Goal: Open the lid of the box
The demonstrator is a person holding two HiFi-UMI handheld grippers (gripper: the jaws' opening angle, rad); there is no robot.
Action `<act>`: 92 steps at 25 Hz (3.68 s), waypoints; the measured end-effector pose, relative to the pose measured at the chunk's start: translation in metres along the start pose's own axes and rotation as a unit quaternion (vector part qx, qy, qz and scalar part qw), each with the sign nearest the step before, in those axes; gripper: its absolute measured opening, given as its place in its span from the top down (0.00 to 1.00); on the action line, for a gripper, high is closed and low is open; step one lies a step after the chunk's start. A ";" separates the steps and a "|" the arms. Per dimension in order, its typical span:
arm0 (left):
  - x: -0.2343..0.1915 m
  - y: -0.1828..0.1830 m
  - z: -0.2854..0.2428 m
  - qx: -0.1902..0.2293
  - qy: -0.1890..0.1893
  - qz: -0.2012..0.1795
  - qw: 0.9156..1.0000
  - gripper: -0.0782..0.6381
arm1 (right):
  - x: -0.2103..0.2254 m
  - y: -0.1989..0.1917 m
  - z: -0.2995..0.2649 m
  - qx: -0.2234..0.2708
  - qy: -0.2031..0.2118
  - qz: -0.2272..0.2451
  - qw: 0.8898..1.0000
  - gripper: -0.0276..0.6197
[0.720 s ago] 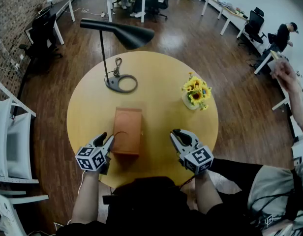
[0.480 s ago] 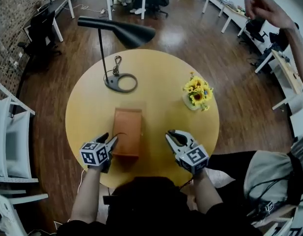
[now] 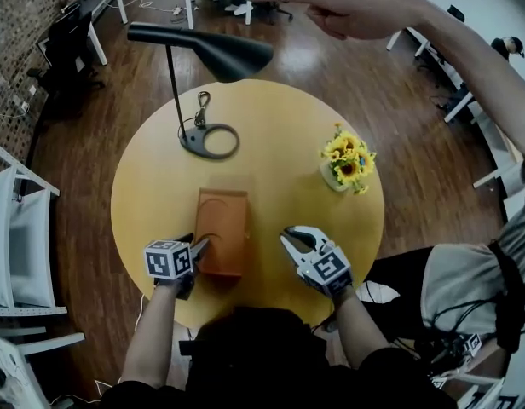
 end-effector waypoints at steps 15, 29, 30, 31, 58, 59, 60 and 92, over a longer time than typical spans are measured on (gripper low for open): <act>0.013 0.003 0.003 -0.018 0.011 -0.016 1.000 0.60 | -0.030 -0.036 -0.113 -0.182 0.155 0.148 0.960 0.70; 0.010 0.002 0.000 -0.018 0.017 -0.016 1.000 0.60 | -0.029 -0.036 -0.127 -0.181 0.153 0.230 0.944 0.84; 0.010 0.002 0.001 -0.018 0.017 -0.016 1.000 0.60 | -0.027 -0.038 -0.124 -0.182 0.148 0.225 0.945 0.84; 0.010 0.002 0.001 -0.018 0.018 -0.015 1.000 0.60 | -0.024 -0.040 -0.120 -0.185 0.144 0.220 0.947 0.84; 0.005 -0.005 0.003 0.003 0.028 0.006 1.000 0.60 | 0.025 -0.094 -0.053 -0.213 0.045 0.149 0.965 0.82; 0.006 -0.005 0.003 0.006 0.029 0.003 1.000 0.60 | 0.026 -0.094 -0.051 -0.214 0.039 0.144 0.965 0.79; 0.006 -0.005 0.003 0.009 0.030 -0.001 1.000 0.60 | 0.026 -0.092 -0.048 -0.217 0.034 0.146 0.965 0.79; 0.041 0.029 0.131 0.327 -0.025 -0.035 0.944 0.80 | 0.003 0.035 0.116 0.209 -0.153 -0.120 0.958 0.81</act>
Point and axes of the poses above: the fingertips, and each gripper's own axes: z backward along the fingers, x to its right, y out of its top, the point moved 10 cm from there along z, backward along the fingers, and after that the axes turned 4 degrees about x, right-handed, at the moved point
